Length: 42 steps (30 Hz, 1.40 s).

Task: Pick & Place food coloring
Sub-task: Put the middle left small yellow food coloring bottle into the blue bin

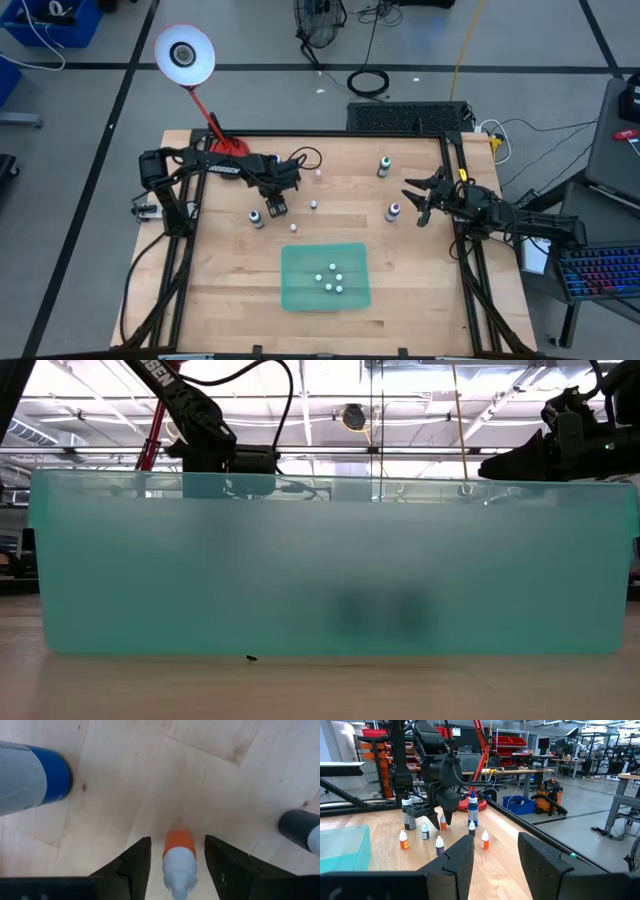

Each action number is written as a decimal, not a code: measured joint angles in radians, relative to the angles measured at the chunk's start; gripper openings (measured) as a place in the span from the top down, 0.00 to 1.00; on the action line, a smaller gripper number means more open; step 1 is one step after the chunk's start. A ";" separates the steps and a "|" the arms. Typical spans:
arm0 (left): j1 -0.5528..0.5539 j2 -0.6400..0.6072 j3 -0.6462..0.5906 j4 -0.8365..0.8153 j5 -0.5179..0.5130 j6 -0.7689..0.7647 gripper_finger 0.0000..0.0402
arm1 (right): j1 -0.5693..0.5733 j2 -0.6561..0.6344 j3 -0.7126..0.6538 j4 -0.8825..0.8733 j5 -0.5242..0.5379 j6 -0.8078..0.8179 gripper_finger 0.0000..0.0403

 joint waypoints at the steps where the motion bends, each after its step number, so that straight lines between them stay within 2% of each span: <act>1: 0.000 0.000 0.000 0.001 0.000 0.000 0.54 | 0.000 0.000 0.000 0.000 0.000 0.000 0.65; 6: 0.000 0.000 0.000 0.000 0.000 -0.001 0.58 | 0.000 0.000 0.000 0.000 0.000 0.000 0.65; 14: 0.000 -0.001 0.000 0.000 0.000 0.013 0.84 | 0.000 0.000 0.000 0.000 0.000 0.000 0.65; 19: -0.011 -0.031 0.016 -0.056 -0.002 0.044 0.84 | 0.000 0.000 0.000 0.000 0.000 0.000 0.65; 25: -0.097 -0.168 0.086 -0.154 -0.026 0.039 0.84 | 0.000 0.000 0.000 0.000 0.000 0.000 0.65; 28: -0.180 -0.216 0.163 -0.190 -0.027 0.015 0.84 | 0.000 0.000 0.000 0.000 0.000 0.000 0.65; 31: -0.291 -0.201 0.293 -0.255 -0.046 0.017 0.84 | 0.000 0.000 0.000 0.000 0.000 0.000 0.65; 36: -0.462 -0.059 0.537 -0.335 -0.114 0.059 0.84 | 0.000 0.000 0.000 -0.001 0.000 0.000 0.65; 42: -0.549 0.125 0.687 -0.332 -0.103 0.105 0.84 | 0.000 0.000 0.000 -0.001 0.000 0.000 0.65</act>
